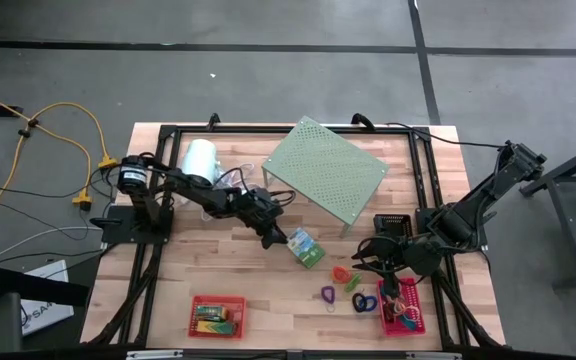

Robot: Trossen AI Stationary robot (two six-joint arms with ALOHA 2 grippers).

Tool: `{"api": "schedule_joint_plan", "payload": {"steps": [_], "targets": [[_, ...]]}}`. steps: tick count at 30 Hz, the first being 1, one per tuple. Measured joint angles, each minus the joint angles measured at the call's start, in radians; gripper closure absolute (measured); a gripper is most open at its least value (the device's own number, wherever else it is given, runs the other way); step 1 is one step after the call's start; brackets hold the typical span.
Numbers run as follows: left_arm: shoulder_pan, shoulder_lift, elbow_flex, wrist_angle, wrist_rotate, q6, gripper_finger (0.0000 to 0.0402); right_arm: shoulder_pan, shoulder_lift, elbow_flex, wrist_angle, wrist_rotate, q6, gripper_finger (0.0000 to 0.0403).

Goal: Pick & Place Office Desk Supplies
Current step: Put the crayon box into the orange bin

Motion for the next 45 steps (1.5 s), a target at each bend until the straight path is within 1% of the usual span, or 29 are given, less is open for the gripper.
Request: {"api": "schedule_joint_plan", "payload": {"steps": [5, 7, 16, 26, 35, 45], "targets": [[0.000, 0.047, 0.002, 0.103, 0.028, -0.030, 0.0294, 0.000, 0.000, 0.000, 0.000, 0.000, 0.000, 0.0317], [0.000, 0.055, 0.003, 0.115, 0.032, -0.037, 0.0294, 0.000, 0.000, 0.000, 0.001, 0.000, 0.000, 0.0317], [0.000, 0.057, 0.003, 0.103, 0.036, -0.045, 0.0294, 0.000, 0.000, 0.000, 0.000, 0.000, 0.000, 0.0317], [-0.001, 0.057, 0.003, 0.055, 0.087, -0.045, 0.0294, 0.000, 0.000, 0.000, 0.000, 0.000, 0.000, 0.0317], [-0.010, 0.058, 0.002, 0.034, 0.079, -0.014, 0.0294, 0.000, 0.000, 0.000, 0.000, 0.000, 0.000, 0.0317], [-0.010, 0.059, 0.000, 0.035, 0.048, 0.017, 0.0324, 0.000, 0.000, 0.000, 0.000, 0.000, 0.000, 0.0317]]}}
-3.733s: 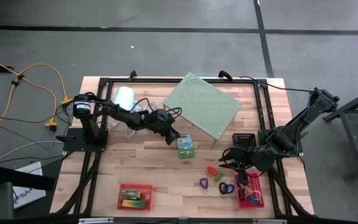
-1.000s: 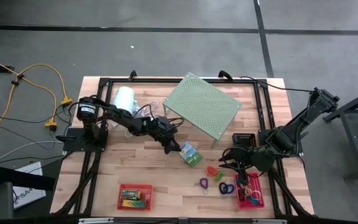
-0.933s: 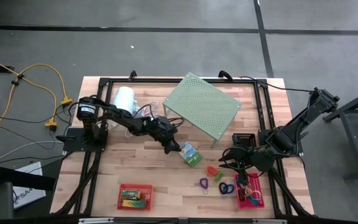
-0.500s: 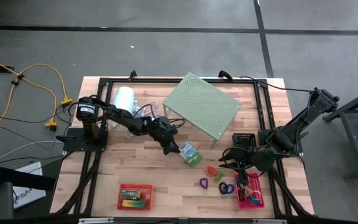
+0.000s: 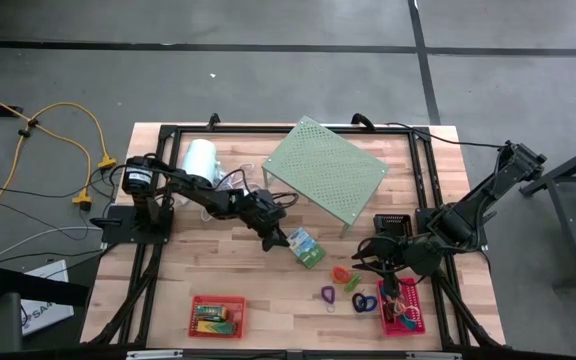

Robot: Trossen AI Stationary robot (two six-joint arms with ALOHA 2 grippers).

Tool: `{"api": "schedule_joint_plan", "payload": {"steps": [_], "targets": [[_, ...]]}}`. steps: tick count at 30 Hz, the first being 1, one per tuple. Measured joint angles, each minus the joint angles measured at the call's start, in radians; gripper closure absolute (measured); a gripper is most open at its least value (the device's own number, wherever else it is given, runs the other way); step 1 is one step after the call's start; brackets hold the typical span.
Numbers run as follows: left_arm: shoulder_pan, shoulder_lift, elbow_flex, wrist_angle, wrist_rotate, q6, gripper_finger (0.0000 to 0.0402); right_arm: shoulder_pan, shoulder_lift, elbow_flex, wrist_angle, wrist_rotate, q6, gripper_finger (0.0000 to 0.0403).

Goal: Pick & Place Office Desk Supplies
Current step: Put the crayon box into the orange bin

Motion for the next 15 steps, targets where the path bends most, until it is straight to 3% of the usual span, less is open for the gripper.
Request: {"api": "schedule_joint_plan", "payload": {"steps": [15], "targets": [[0.003, 0.001, 0.000, 0.038, -0.022, -0.010, 0.0328, 0.000, 0.000, 0.000, 0.000, 0.000, 0.000, 0.0317]]}}
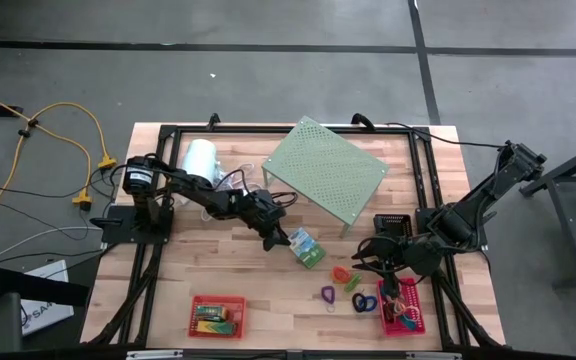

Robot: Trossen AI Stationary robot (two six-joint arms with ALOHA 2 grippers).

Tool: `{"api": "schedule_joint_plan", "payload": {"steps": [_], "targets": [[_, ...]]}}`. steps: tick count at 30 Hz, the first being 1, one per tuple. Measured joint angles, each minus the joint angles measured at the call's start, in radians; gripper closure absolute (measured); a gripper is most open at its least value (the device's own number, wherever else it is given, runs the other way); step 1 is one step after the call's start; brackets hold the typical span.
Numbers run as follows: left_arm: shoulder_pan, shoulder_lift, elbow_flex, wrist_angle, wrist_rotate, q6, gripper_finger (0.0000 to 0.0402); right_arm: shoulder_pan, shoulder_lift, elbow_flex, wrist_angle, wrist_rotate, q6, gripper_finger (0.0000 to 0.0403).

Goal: Pick & Place Office Desk Supplies
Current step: Put the crayon box into the orange bin

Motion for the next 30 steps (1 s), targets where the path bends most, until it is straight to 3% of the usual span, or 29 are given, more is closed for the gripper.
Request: {"api": "schedule_joint_plan", "payload": {"steps": [8, 20, 30], "targets": [[0.000, 0.001, 0.001, 0.002, -0.019, 0.012, 0.0333, 0.000, 0.000, 0.000, 0.000, 0.000, 0.000, 0.0317], [-0.004, 0.001, 0.001, 0.000, -0.016, 0.015, 0.0398, 0.000, 0.000, 0.000, 0.000, 0.000, 0.000, 0.0317], [-0.004, 0.000, 0.001, 0.001, -0.004, 0.014, 0.0400, 0.000, 0.000, 0.000, 0.000, 0.000, 0.000, 0.0317]]}}
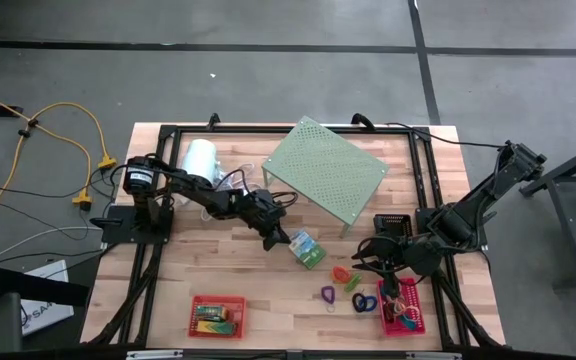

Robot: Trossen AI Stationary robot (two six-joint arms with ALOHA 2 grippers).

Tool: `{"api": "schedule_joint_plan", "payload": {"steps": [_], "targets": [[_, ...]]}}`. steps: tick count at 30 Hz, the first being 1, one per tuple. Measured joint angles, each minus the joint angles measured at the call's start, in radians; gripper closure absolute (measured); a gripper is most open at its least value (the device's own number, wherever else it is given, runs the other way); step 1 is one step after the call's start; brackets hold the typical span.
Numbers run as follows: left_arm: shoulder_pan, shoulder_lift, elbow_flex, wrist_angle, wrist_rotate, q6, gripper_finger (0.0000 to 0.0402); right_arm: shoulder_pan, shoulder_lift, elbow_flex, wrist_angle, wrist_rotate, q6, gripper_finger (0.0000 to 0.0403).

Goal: Pick & Place Office Desk Supplies
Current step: Put the crayon box into the orange bin

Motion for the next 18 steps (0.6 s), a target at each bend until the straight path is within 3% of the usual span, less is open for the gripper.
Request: {"api": "schedule_joint_plan", "payload": {"steps": [18], "targets": [[-0.026, 0.003, -0.003, 0.082, -0.014, 0.094, 0.0401, 0.000, 0.000, 0.000, 0.000, 0.000, 0.000, 0.0317]]}}
